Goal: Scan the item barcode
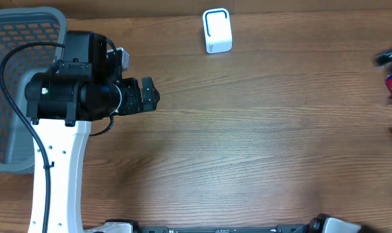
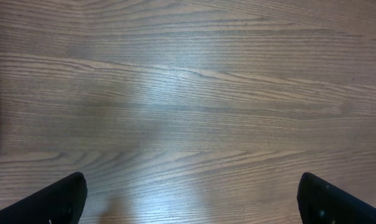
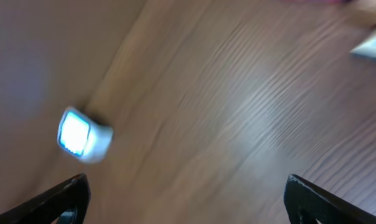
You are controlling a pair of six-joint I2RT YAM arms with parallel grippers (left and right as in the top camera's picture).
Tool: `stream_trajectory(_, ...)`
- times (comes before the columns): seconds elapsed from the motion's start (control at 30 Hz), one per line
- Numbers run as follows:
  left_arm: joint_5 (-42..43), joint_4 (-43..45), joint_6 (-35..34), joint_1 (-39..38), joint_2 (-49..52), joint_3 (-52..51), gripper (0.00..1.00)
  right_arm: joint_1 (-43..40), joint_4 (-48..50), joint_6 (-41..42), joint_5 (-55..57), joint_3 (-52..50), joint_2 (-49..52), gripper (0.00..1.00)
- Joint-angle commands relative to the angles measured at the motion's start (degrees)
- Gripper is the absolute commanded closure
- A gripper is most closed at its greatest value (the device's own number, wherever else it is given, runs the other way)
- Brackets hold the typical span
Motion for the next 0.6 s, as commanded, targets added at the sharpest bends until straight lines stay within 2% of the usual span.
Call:
stream_trajectory(0.0, -0.52, 0.07, 0.44, -0.11, -0.11, 0.11, 0.00, 9.53, 0.17, -1.11, 1.90, -7.80, -6.16, 0.00)
stream_trajectory(0.17, -0.52, 0.07, 0.44, -0.11, -0.11, 0.11, 0.00, 24.00, -0.57, -0.92, 1.84, -19.26, -11.34, 0.00)
stream_trajectory(0.27, -0.52, 0.09, 0.44, -0.11, -0.11, 0.11, 0.00, 28.52, -1.99, -0.94, 0.87, -21.66, -10.56, 0.00)
stream_trajectory(0.57, -0.52, 0.07, 0.44, -0.11, -0.11, 0.11, 0.00, 30.10, -1.55, -1.18, 1.81, -22.27, -6.25, 0.00)
